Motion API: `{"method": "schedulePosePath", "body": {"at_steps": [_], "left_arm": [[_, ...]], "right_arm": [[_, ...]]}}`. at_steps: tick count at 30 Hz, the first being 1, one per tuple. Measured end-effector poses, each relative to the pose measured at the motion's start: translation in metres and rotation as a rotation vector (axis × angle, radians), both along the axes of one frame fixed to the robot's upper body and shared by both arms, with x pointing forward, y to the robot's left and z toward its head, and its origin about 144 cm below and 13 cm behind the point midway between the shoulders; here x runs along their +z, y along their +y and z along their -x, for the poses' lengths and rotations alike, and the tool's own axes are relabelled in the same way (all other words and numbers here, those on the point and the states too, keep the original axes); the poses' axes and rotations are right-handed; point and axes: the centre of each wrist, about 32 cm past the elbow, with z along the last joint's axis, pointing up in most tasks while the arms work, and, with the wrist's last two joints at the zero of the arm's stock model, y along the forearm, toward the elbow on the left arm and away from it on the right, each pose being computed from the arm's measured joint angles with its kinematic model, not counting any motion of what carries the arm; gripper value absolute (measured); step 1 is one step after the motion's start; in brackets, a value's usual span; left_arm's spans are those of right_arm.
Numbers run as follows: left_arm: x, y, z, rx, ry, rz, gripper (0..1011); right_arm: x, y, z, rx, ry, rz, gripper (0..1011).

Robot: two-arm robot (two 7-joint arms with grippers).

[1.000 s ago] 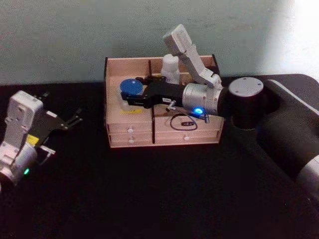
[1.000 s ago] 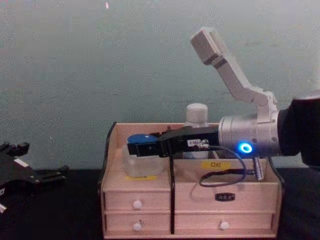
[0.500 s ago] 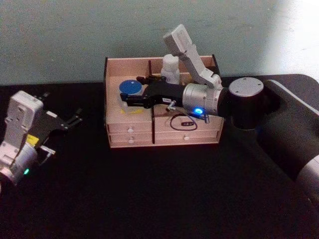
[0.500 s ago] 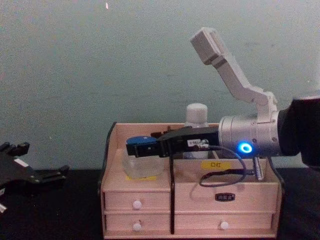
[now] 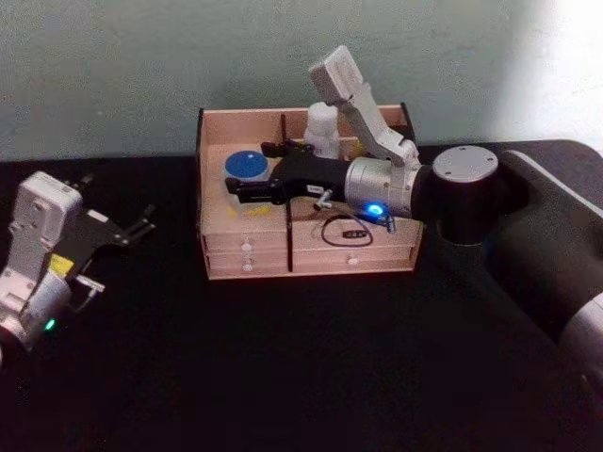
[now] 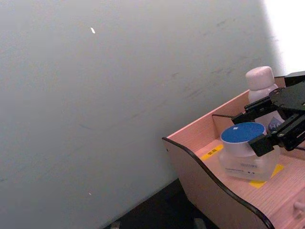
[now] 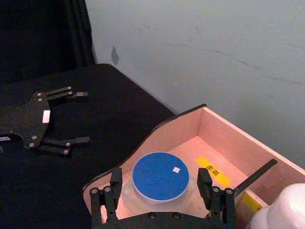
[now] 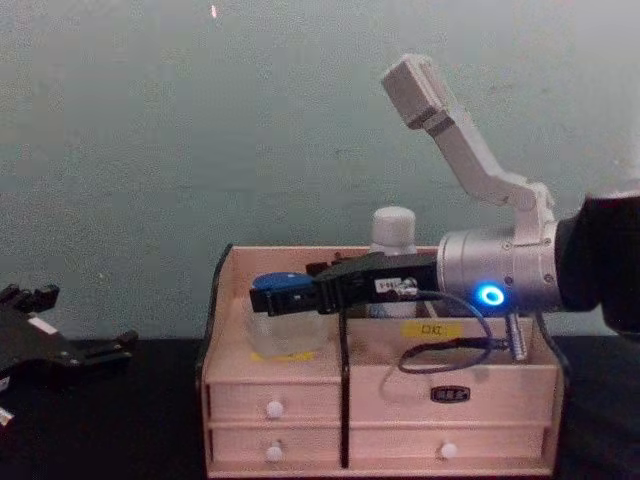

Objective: Pick up the facial cleanser and watermelon frost from the table and place them into the tiered storage box.

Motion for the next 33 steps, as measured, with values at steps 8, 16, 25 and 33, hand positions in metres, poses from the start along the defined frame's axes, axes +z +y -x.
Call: {"method": "schedulePosePath", "body": {"at_steps": [8,16,25,33], "left_arm": [[0.0,0.0,0.0,0.0,0.0,0.0,1001],[0.0,0.0,0.0,0.0,0.0,0.0,1001],[0.0,0.0,0.0,0.0,0.0,0.0,1001],[0.0,0.0,0.0,0.0,0.0,0.0,1001]], "right_arm": [[0.004,-0.003,0.003,0.001,-0.014,-0.026,1002],[0.017,-0.014,0.013,-0.024,-0.072,-0.088,1002],[0.021,-0.036,0.029,-0.097,-0.153,-0.151,1002],[0.021,-0.065,0.045,-0.225,-0.231,-0.187,1002]]}}
